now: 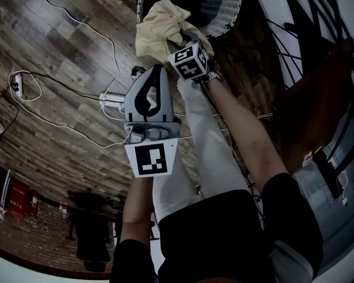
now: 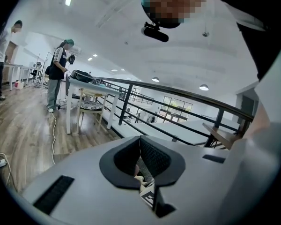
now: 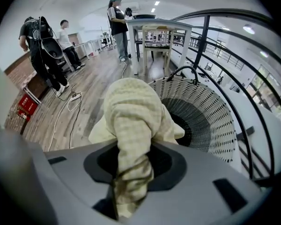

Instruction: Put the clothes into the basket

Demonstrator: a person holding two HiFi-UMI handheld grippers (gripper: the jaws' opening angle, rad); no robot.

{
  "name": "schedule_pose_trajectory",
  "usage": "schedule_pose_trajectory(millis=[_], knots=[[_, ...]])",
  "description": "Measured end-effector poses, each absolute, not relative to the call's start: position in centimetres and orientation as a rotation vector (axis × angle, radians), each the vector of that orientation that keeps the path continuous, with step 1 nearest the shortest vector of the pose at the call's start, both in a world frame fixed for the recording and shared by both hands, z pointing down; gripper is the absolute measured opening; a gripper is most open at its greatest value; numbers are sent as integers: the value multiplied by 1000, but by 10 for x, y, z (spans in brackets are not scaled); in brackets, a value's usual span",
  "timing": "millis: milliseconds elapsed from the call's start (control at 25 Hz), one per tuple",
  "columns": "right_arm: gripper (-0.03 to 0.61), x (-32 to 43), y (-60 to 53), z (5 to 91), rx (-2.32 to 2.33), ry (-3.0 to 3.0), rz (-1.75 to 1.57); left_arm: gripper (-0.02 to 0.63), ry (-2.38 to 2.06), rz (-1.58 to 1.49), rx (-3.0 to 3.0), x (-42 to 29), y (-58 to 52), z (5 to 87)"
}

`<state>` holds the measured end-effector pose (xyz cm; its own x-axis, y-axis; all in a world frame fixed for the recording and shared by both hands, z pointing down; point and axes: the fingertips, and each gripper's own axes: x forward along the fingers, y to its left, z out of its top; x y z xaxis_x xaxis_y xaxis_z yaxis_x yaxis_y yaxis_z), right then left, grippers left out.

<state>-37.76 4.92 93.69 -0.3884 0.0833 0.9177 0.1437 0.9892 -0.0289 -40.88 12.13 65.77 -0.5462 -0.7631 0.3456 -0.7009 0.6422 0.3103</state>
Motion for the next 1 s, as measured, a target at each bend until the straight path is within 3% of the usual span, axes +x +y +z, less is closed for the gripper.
schedule_pose_trajectory(millis=[560,1000], knots=[[158,-374,45,954,-199,-1960,-9,14,-2414,-176,1149,-412,129,664],[328,-370,43,950,-189,-1964,42,14,-2417,-166,1151,-402,125,661]])
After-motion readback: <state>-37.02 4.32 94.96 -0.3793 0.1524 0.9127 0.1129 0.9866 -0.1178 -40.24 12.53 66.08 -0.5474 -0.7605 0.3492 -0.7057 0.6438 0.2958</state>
